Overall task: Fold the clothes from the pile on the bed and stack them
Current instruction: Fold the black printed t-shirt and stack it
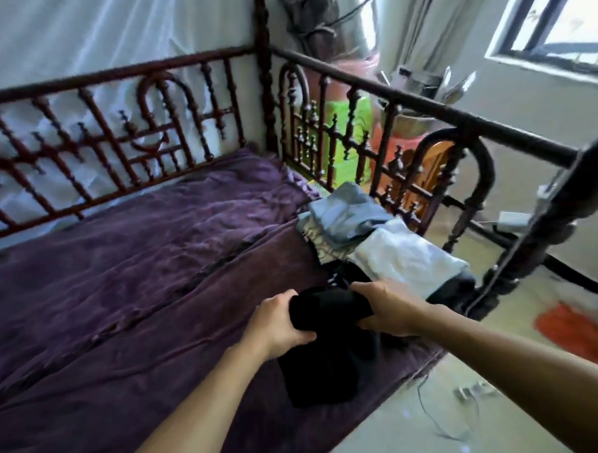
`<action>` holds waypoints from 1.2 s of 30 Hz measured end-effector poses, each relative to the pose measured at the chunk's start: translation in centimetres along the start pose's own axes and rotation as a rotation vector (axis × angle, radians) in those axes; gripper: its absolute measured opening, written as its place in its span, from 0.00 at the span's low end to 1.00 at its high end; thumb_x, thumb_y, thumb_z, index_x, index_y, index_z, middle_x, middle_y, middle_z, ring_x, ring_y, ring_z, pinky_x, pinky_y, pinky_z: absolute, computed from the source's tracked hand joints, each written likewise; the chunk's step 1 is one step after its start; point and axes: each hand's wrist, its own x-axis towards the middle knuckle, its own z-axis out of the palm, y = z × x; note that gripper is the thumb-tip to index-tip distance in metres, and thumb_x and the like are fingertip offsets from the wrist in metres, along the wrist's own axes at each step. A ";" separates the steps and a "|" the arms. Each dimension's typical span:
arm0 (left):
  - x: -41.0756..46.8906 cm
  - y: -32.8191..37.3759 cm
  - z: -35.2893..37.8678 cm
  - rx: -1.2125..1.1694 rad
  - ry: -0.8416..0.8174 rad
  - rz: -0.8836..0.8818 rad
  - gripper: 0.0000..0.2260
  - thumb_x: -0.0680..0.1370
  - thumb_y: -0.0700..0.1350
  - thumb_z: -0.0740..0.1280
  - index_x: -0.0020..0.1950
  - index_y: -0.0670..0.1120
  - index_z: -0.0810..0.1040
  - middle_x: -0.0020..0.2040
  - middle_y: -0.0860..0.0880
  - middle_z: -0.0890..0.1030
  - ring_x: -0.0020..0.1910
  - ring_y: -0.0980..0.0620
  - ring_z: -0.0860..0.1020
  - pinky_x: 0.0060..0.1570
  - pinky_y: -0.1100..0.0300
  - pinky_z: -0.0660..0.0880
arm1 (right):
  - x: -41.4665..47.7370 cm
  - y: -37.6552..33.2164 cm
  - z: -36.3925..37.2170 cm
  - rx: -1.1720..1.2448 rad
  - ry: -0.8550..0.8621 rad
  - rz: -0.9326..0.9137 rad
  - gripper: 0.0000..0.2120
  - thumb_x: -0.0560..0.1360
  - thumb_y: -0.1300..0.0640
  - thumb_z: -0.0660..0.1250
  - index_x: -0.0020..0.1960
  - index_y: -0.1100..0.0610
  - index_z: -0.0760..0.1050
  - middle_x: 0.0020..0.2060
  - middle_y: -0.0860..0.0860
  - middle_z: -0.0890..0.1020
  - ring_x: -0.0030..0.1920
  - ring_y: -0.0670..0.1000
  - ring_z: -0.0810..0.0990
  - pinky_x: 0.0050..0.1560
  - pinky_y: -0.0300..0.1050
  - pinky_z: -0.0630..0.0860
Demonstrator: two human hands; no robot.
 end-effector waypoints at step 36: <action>47.9 2.4 5.9 -0.154 0.251 -0.411 0.32 0.68 0.50 0.76 0.68 0.48 0.67 0.63 0.44 0.72 0.63 0.45 0.72 0.64 0.51 0.69 | 35.8 34.0 -5.0 0.031 0.090 0.227 0.42 0.69 0.46 0.70 0.76 0.45 0.50 0.63 0.54 0.73 0.55 0.61 0.78 0.46 0.52 0.76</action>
